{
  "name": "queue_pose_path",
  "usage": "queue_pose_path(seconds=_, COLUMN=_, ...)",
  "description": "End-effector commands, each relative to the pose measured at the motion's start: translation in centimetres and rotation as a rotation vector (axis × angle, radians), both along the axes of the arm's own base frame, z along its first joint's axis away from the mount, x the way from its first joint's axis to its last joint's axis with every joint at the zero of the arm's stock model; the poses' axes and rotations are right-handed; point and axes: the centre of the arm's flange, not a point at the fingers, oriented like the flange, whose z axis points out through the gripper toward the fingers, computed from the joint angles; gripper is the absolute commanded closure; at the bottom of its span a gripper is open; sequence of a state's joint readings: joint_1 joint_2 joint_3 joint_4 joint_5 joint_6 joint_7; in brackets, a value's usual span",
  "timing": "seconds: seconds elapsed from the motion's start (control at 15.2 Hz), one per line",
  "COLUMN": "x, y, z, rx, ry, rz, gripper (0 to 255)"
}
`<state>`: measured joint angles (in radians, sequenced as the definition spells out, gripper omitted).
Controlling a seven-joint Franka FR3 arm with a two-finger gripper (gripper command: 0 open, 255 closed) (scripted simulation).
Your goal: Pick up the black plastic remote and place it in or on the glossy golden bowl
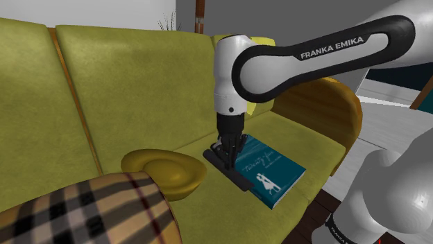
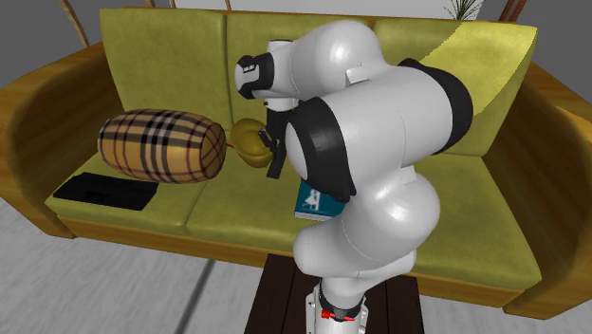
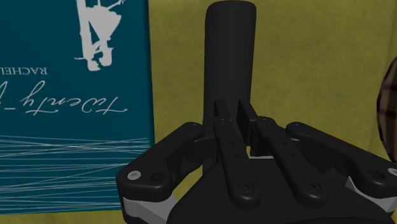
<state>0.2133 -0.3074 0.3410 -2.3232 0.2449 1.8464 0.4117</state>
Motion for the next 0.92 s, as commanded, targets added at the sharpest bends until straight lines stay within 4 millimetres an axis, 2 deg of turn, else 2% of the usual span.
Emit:
queue_pose_path(seconds=0.0, x=0.0, y=-0.1, z=1.0, rx=0.000, ry=0.000, rz=0.000, gripper=255)
queue_pose_path(seconds=0.4, x=0.0, y=-0.1, z=4.0, rx=0.000, ry=0.000, rz=0.000, gripper=255)
queue_pose_path(seconds=0.86, x=7.1, y=5.7, z=3.5, rx=0.000, ry=0.000, rz=0.000, gripper=255)
